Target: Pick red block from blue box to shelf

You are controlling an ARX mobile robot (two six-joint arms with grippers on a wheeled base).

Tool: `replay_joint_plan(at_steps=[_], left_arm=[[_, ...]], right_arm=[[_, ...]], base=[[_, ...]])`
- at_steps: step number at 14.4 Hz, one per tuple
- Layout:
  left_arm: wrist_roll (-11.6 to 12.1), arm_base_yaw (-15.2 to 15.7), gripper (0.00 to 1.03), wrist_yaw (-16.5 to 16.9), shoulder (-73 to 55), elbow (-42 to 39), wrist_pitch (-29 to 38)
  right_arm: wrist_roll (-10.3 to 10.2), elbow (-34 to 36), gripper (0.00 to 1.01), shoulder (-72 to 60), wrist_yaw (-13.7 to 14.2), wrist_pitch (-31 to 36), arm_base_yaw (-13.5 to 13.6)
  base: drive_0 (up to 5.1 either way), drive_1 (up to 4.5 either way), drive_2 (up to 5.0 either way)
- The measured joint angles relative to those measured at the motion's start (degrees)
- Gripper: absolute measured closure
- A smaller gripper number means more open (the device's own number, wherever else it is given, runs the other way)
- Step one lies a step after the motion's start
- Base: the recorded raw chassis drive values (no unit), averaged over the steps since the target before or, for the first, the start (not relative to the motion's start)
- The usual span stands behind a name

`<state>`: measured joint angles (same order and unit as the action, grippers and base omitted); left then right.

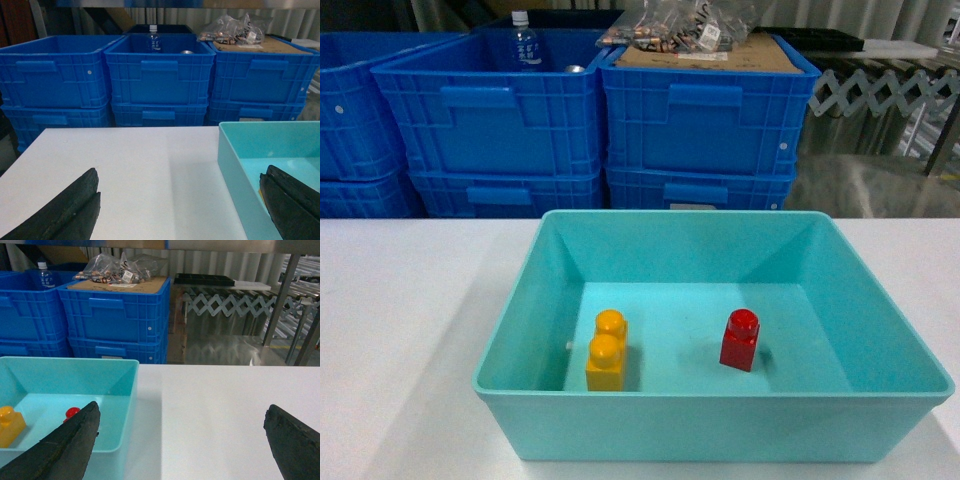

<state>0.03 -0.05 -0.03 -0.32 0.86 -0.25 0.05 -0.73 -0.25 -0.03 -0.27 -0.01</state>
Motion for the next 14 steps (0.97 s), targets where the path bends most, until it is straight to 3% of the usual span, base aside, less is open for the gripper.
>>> replay_joint_plan(at_steps=[14], left_arm=[[0.0, 0.0, 0.05, 0.0, 0.0, 0.0, 0.0]], right_arm=[[0.0, 0.0, 0.03, 0.0, 0.0, 0.0, 0.0]], base=[[0.0, 0.0, 0.0]])
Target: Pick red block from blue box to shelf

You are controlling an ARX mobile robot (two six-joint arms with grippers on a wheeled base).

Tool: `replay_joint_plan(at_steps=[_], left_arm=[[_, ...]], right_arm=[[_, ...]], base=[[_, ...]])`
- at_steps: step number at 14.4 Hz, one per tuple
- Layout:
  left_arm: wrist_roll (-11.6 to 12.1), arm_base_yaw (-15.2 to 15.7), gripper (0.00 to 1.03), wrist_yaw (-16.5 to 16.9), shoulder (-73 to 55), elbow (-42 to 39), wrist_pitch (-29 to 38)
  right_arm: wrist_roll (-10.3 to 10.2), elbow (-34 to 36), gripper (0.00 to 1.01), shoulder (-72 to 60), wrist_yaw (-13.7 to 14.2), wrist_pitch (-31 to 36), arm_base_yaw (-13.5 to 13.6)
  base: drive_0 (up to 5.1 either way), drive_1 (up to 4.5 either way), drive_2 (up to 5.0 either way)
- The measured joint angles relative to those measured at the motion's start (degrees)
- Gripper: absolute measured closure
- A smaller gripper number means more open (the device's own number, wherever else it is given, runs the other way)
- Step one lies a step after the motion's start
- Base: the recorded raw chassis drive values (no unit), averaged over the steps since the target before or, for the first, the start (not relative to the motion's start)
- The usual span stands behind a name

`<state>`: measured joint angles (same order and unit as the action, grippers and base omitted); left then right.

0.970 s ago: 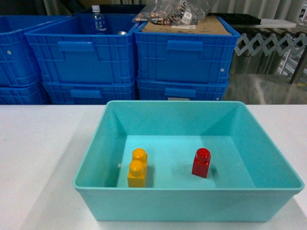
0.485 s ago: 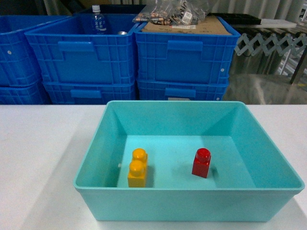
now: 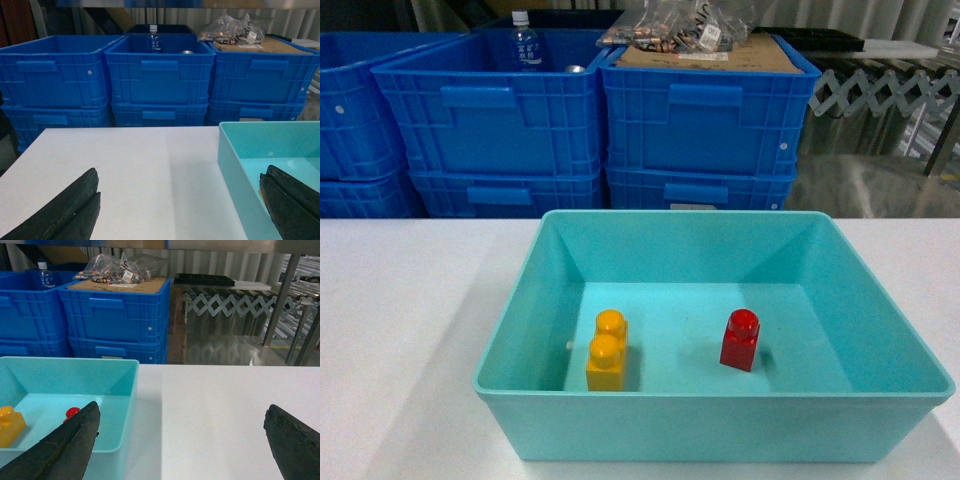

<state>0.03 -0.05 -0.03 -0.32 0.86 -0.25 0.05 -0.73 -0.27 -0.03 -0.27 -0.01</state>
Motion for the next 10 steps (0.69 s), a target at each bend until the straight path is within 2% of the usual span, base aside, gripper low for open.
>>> replay_joint_plan(at_steps=[10], left_arm=[[0.0, 0.0, 0.05, 0.0, 0.0, 0.0, 0.0]], right_arm=[[0.0, 0.0, 0.03, 0.0, 0.0, 0.0, 0.0]], base=[[0.0, 0.0, 0.0]])
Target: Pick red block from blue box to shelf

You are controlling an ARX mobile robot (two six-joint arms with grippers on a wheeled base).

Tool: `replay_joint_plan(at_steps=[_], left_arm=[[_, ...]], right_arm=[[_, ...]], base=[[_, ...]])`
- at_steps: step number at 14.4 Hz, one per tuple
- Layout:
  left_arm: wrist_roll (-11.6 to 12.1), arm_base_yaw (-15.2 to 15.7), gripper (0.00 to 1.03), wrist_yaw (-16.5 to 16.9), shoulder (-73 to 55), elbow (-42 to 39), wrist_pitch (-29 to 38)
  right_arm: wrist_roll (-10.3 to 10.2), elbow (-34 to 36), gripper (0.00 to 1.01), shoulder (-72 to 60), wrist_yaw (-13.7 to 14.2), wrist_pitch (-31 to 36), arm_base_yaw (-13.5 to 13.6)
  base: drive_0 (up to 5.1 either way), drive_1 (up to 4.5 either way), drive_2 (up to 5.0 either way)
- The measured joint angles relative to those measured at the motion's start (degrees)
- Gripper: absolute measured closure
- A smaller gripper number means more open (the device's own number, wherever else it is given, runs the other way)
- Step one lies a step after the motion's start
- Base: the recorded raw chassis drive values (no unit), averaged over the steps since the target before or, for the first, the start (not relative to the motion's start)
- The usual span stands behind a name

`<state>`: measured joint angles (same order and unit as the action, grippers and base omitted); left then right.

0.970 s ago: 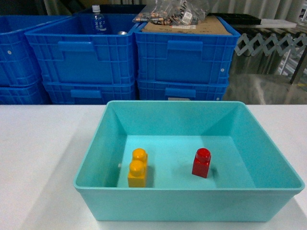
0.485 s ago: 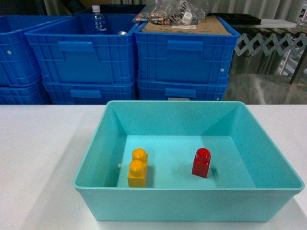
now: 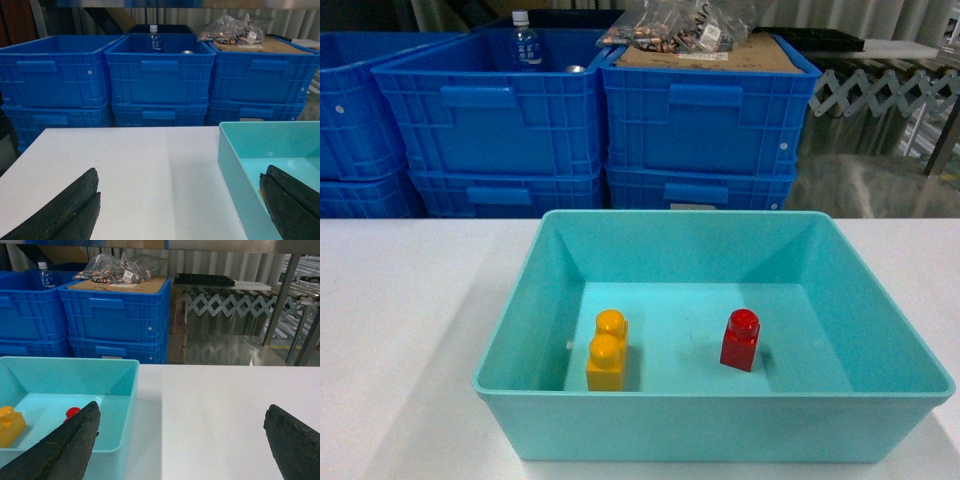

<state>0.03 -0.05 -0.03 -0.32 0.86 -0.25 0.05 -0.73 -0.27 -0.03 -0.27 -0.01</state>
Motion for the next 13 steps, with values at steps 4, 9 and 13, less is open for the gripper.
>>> replay_joint_plan(at_steps=[4, 9, 13], left_arm=[[0.0, 0.0, 0.05, 0.0, 0.0, 0.0, 0.0], [0.0, 0.0, 0.05, 0.0, 0.0, 0.0, 0.0], [0.0, 0.0, 0.05, 0.0, 0.0, 0.0, 0.0]], right_arm=[[0.0, 0.0, 0.03, 0.0, 0.0, 0.0, 0.0], [0.0, 0.0, 0.03, 0.0, 0.0, 0.0, 0.0], [0.0, 0.0, 0.03, 0.0, 0.0, 0.0, 0.0]], base=[[0.0, 0.0, 0.0], [0.0, 0.0, 0.0], [0.0, 0.0, 0.0]])
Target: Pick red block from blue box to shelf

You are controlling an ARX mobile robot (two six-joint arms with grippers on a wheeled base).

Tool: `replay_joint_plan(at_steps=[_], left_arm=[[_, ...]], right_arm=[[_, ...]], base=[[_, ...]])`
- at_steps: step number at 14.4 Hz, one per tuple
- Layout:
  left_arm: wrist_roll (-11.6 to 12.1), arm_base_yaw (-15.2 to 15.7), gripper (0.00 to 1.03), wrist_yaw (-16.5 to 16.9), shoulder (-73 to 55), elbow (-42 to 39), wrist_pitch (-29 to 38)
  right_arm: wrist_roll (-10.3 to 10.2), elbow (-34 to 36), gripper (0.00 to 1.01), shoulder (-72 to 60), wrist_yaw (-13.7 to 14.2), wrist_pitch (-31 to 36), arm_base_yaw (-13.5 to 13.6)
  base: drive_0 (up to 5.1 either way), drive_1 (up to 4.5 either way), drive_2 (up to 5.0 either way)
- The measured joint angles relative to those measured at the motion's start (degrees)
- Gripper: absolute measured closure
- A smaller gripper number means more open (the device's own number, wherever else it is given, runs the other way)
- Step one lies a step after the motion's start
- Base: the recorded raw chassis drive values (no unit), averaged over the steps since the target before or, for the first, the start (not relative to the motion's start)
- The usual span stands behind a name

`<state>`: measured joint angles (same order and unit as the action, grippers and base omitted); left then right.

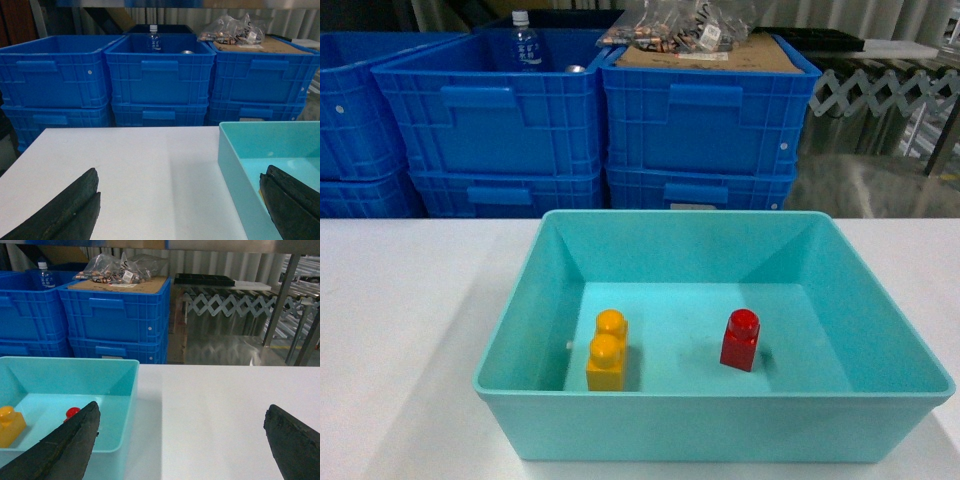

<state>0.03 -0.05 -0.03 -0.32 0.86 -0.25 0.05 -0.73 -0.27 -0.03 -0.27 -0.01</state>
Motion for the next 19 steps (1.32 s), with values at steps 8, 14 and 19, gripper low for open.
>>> replay_joint_plan(at_steps=[8, 14, 19], left_arm=[[0.0, 0.0, 0.05, 0.0, 0.0, 0.0, 0.0], [0.0, 0.0, 0.05, 0.0, 0.0, 0.0, 0.0], [0.0, 0.0, 0.05, 0.0, 0.0, 0.0, 0.0]], right_arm=[[0.0, 0.0, 0.03, 0.0, 0.0, 0.0, 0.0], [0.0, 0.0, 0.03, 0.0, 0.0, 0.0, 0.0], [-0.5, -6.9, 0.03, -18.8, 9.2, -1.9, 11.6]], base=[[0.0, 0.0, 0.0], [0.0, 0.0, 0.0], [0.0, 0.0, 0.0]])
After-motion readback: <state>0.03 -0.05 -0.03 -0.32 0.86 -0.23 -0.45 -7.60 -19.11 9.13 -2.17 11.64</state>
